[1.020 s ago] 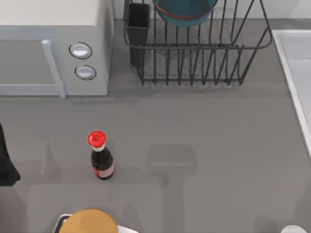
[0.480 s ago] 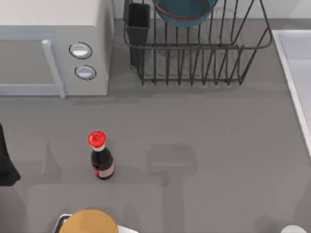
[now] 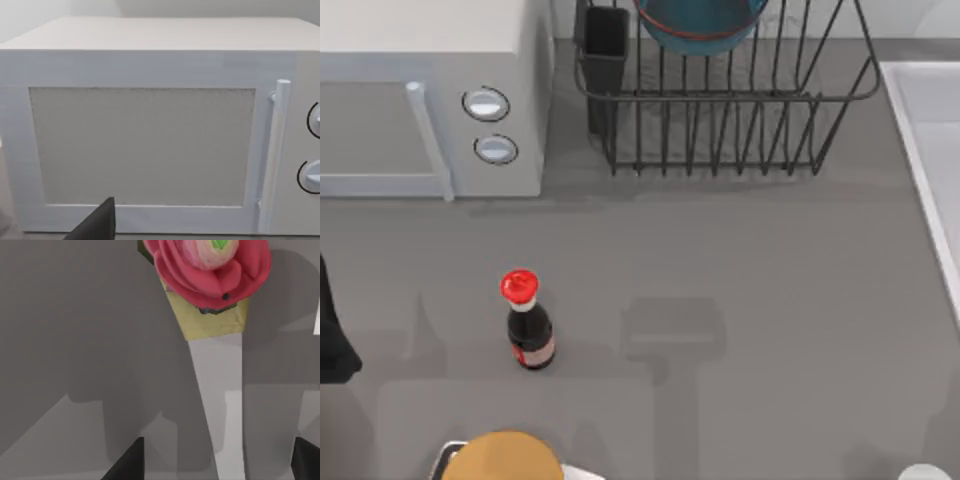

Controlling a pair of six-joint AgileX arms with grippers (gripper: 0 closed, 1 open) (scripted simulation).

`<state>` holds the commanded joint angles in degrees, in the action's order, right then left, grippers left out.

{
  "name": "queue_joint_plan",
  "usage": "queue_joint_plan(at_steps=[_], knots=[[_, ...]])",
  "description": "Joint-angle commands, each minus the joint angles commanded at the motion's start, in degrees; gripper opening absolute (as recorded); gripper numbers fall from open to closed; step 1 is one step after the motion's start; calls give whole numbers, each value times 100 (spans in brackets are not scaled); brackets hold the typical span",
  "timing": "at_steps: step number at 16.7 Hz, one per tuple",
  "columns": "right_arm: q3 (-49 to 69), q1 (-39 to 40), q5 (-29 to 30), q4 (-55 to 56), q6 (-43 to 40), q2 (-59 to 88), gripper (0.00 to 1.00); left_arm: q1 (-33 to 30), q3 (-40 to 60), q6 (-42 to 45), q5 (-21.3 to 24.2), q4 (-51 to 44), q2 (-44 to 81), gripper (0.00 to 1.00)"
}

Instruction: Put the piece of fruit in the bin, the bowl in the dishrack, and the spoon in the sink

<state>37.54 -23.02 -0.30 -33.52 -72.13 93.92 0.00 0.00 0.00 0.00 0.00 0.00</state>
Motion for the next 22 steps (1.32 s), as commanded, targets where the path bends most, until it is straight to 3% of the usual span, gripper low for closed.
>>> queue_joint_plan(at_steps=[6,13,22], knots=[[525,14,-6,-1037,188,-535,0,0,0,0,0,0,0,100],[1663,-7,-6,-3024,178,-1254,0,0,0,0,0,0,0,100],[1974,28,-5,-3267,214,-1196,0,0,0,0,0,0,0,100]])
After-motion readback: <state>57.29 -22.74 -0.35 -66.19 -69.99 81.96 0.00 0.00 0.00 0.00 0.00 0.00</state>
